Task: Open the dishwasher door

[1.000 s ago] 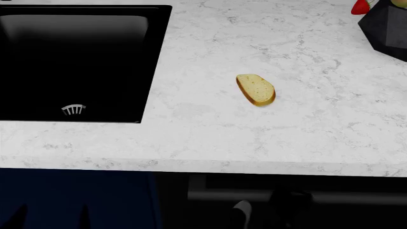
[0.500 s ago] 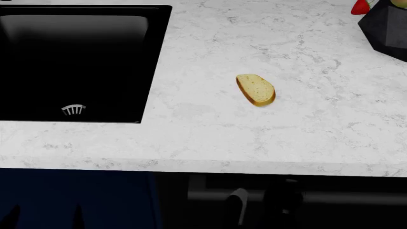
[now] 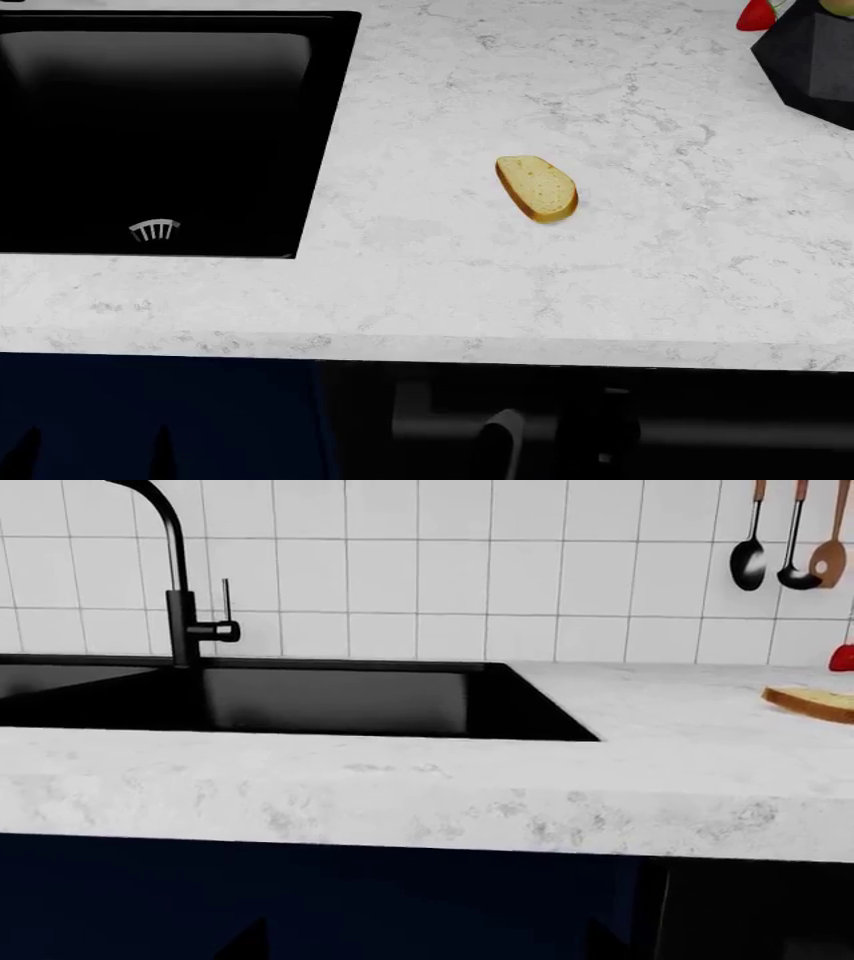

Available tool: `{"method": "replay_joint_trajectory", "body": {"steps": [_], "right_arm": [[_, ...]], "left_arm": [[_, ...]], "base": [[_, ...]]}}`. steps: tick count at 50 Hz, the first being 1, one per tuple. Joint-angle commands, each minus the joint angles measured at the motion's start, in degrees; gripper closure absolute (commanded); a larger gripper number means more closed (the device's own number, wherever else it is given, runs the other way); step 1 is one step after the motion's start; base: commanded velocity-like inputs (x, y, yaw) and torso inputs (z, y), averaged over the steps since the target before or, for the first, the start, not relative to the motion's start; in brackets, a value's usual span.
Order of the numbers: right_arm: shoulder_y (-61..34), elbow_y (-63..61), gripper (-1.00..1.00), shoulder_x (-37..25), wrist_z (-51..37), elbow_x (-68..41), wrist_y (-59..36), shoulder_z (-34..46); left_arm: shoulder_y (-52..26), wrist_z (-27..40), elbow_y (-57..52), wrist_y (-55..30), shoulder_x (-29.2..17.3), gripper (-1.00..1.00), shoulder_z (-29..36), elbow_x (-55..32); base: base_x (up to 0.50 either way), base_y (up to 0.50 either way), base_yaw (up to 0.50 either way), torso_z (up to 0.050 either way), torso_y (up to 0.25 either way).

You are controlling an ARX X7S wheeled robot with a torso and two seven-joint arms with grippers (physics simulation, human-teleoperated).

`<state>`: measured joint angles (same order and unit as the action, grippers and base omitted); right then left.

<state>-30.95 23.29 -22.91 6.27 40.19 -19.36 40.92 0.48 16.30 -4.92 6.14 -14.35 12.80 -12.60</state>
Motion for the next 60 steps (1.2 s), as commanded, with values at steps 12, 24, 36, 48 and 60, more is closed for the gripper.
{"method": "replay_joint_trajectory", "body": {"steps": [12, 24, 36, 48, 60], "right_arm": [[9.97, -19.71, 1.0, -6.75, 7.95, 1.62, -7.38, -0.76], [16.1, -28.7, 1.0, -9.12, 10.54, 2.28, -11.6, -1.51], [20.81, -35.19, 1.0, -9.94, 13.3, 1.34, -15.0, -2.38], [25.77, -41.58, 1.0, -10.58, 15.52, 1.23, -18.23, -2.49], [30.76, -45.5, 1.0, -11.62, 14.62, 0.75, -19.23, -3.07]], "left_arm": [[0.17, 0.45, -1.2, -0.1, -0.51, -1.0, 0.66, -0.28], [0.03, 0.35, -1.38, 0.23, -0.73, -1.0, 1.16, -0.41], [-0.71, 0.06, -0.35, 0.76, -0.79, -1.0, 1.54, -0.66], [-0.62, 0.2, -0.61, 0.91, -1.0, -1.0, 1.87, -0.85], [-1.13, 0.31, -0.96, 0.17, -1.29, -1.0, 2.28, -1.05]], "base": [[0.0, 0.0, 0.0, 0.0, 0.0], [0.0, 0.0, 0.0, 0.0, 0.0], [0.0, 0.0, 0.0, 0.0, 0.0], [0.0, 0.0, 0.0, 0.0, 0.0], [0.0, 0.0, 0.0, 0.0, 0.0]]}}
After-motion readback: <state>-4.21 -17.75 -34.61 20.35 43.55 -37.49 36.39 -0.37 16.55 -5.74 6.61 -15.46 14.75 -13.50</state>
